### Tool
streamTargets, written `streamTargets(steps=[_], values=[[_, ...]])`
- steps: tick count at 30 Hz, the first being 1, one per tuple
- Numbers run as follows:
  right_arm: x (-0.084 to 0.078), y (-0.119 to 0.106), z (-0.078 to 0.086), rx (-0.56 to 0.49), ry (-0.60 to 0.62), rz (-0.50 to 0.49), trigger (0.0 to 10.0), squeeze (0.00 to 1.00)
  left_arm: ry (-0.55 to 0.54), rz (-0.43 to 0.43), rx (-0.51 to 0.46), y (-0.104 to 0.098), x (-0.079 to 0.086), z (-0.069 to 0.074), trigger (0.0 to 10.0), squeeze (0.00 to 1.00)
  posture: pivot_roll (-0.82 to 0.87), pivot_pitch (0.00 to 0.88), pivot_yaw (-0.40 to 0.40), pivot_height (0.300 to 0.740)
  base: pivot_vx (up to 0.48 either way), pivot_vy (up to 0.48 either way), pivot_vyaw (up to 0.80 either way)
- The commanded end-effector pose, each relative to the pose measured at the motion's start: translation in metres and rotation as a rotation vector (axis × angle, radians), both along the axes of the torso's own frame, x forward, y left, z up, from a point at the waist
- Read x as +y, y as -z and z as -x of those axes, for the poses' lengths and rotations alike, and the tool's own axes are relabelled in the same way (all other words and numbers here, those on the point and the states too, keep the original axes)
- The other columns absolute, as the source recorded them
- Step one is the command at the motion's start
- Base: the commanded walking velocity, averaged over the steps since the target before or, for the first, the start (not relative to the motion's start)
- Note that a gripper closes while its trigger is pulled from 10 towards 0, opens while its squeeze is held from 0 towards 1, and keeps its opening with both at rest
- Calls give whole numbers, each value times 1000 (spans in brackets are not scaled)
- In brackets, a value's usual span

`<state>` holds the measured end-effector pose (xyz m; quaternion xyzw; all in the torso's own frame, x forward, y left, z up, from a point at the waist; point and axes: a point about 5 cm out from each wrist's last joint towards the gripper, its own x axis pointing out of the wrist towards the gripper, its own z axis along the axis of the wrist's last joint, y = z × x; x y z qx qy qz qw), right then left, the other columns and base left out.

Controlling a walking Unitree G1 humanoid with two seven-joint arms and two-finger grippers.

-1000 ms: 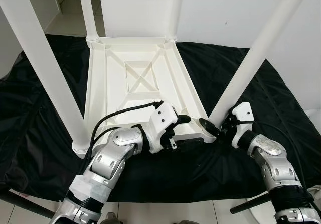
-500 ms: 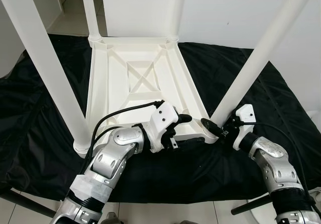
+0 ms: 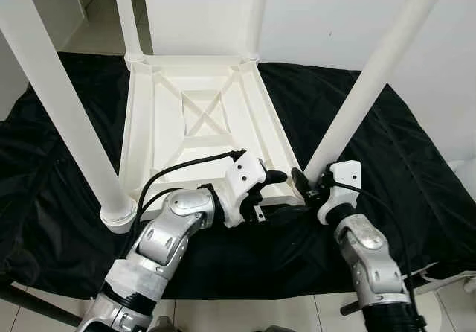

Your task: Building children table

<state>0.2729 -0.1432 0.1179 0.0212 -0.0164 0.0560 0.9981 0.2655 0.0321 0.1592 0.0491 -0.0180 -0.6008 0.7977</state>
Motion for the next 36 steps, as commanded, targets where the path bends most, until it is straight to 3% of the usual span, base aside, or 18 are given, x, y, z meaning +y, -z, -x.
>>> streamTargets(steps=[1, 2, 3, 4, 8, 16, 17, 22, 23, 25, 28, 29, 30, 32, 36], values=[[2, -5, -1, -18, 9, 19, 10000, 0, -31, -1, 5, 0, 0, -1, 10000, 0, 7, 6, -50, 740, 0, 0, 0], [9, -5, 0, -12, 93, 8, 10000, 0, -31, 3, 6, 0, -1, -2, 10000, 0, 8, 6, -49, 740, 0, 0, 0], [9, -5, 0, -12, 93, 8, 10000, 0, -31, 3, 6, 0, -1, -2, 10000, 0, 8, 6, -49, 740, 0, 0, 0], [17, -5, 2, -9, 191, 5, 10000, 0, -29, 5, 6, -1, -1, -2, 10000, 0, 6, 5, -45, 740, 0, 0, 0], [24, -8, 3, -16, 200, 5, 10000, 0, -25, 3, 6, -1, -1, -1, 10000, 0, -1, 5, -38, 740, 0, 0, 0], [16, -14, 7, -46, 196, 19, 10000, 0, -17, 1, 8, 0, -2, -1, 10000, 0, -2, 6, -41, 740, 0, 0, 0], [15, -14, 8, -49, 188, 14, 10000, 1000, -17, 1, 8, 0, -2, -1, 10000, 0, 2, 7, -45, 740, 0, 0, 0], [5, -14, 14, -65, 130, -6, 10000, 1000, -24, 1, 8, 0, -1, 0, 10000, 0, 9, 6, -51, 740, 0, 0, 0], [-10, -12, 20, -71, 82, 15, 10000, 1000, -30, -1, 10, 1, 1, 1, 10000, 0, 11, 6, -52, 740, 0, 0, 0], [-10, -12, 20, -71, 82, 15, 10000, 1000, -30, -1, 10, 1, 1, 1, 10000, 0, 11, 6, -52, 740, 0, 0, 0], [-22, -7, 22, -52, 13, 23, 10000, 1000, -32, -4, 10, 1, 3, 0, 10000, 0, 13, 2, -53, 740, 0, 0, 0], [-29, -4, 23, -40, -58, 39, 10000, 0, -32, -7, 9, 1, 3, 0, 10000, 0, 13, 0, -50, 740, 0, 0, 0], [-29, -4, 23, -40, -58, 39, 10000, 0, -32, -7, 9, 1, 3, 0, 10000, 0, 13, 0, -50, 740, 0, 0, 0], [-37, 0, 24, -15, -239, 74, 10000, 0, -27, -13, 6, 1, 4, -1, 10000, 0, 11, 0, -42, 740, 0, 0, 0], [-38, 0, 22, -11, -272, 82, 10000, 0, -25, -14, 6, 1, 4, -1, 10000, 0, 10, 0, -38, 740, 0, 0, 0]])
